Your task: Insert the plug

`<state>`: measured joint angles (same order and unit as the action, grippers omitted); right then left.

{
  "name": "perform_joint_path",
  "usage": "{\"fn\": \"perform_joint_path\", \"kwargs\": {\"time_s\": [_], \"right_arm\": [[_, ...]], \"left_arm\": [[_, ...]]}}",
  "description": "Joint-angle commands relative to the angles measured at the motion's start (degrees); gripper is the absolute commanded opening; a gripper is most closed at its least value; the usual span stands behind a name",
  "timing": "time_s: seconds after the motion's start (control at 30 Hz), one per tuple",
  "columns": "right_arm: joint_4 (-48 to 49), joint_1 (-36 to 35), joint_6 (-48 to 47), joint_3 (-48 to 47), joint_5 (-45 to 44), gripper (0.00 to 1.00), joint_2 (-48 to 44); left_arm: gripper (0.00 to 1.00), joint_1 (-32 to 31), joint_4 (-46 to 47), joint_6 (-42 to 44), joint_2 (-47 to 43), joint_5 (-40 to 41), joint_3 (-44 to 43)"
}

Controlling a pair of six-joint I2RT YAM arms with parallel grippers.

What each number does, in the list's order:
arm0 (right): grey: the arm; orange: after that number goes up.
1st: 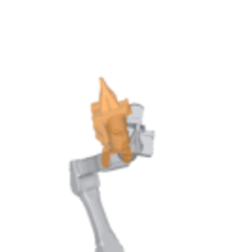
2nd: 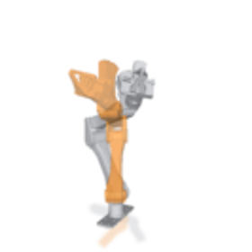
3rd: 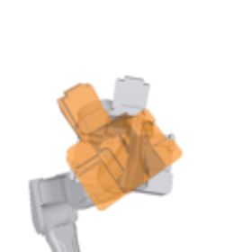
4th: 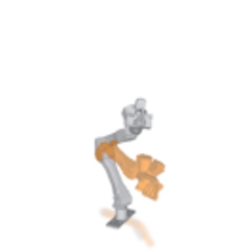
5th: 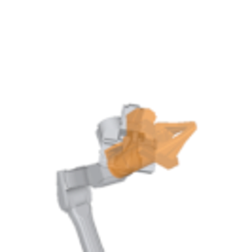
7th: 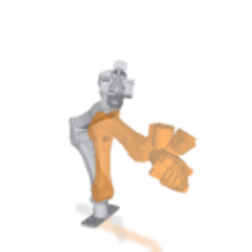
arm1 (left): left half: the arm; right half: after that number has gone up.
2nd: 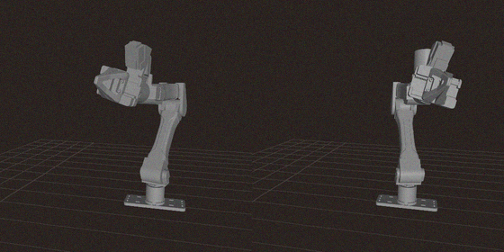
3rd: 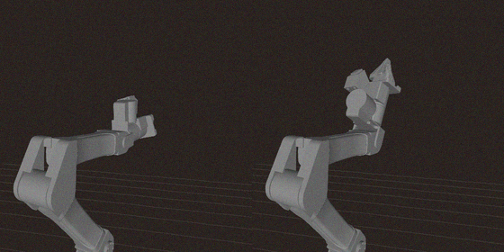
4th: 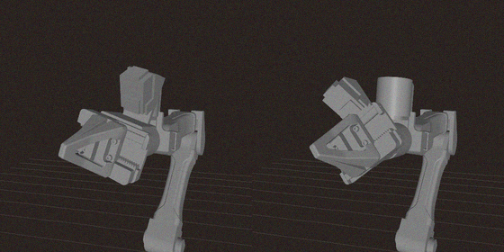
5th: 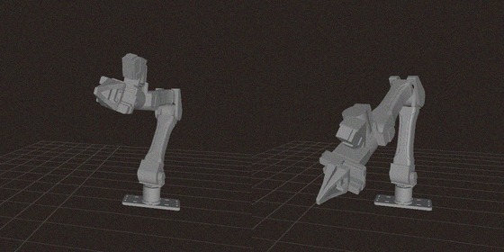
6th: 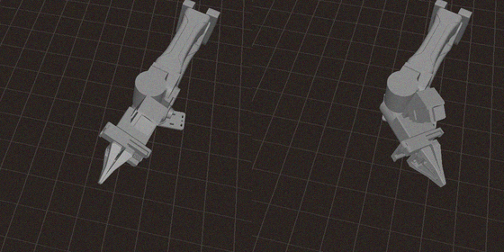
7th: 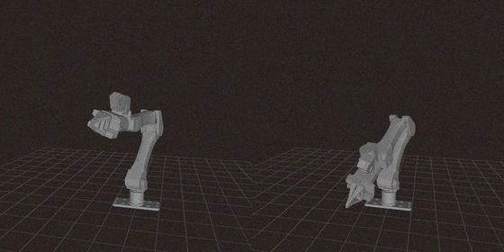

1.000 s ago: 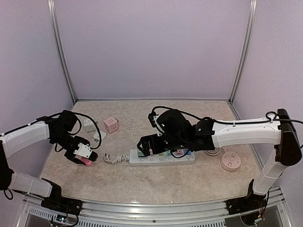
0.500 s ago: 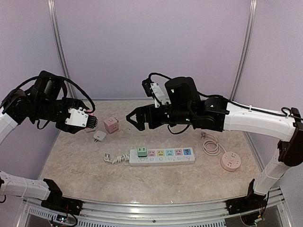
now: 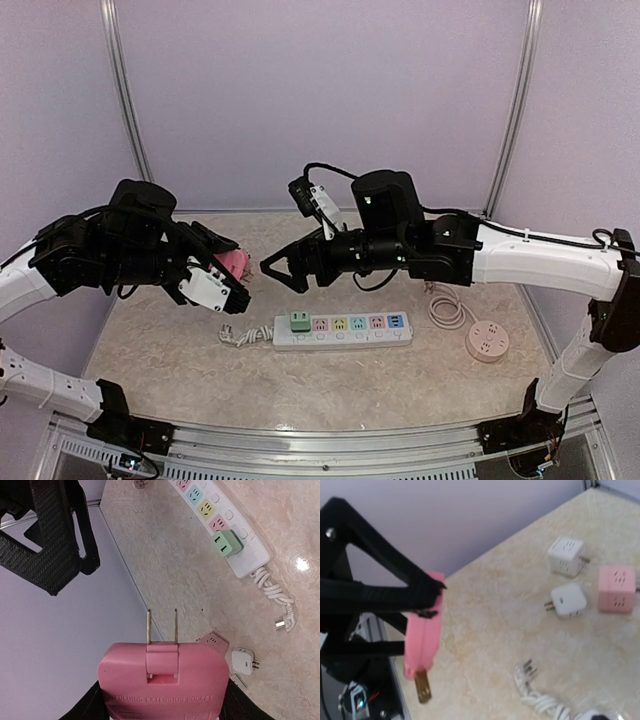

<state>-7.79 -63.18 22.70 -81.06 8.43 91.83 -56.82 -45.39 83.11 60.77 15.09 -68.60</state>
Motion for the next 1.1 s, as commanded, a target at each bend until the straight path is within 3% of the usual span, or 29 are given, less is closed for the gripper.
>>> {"fn": "perform_joint_path", "kwargs": {"time_s": [0.0,0.4,0.73,0.87,1.07], "right_arm": [[2.06,0.44,0.71,1.72,3.04,0.92,-0.37],[3.48,0.48,0.95,-1.50,5.73,0.91,4.31],[4.43,0.90,1.95,-3.78,8.18,0.87,7.33],[4.25,1.04,2.57,-6.27,10.50,0.78,10.23],[4.32,1.20,2.82,-7.93,12.88,0.46,12.10]], "left_arm": [[0.23,-1.79,3.77,-3.98,1.45,-0.27,1.02],[0.21,-2.02,4.69,-11.06,1.20,-1.69,3.75],[0.21,-1.98,7.26,-12.01,0.61,-3.11,4.79],[0.21,-1.98,7.78,-12.45,0.78,-3.21,4.80],[0.21,-1.96,7.78,-13.07,0.53,-3.10,5.10]]}}
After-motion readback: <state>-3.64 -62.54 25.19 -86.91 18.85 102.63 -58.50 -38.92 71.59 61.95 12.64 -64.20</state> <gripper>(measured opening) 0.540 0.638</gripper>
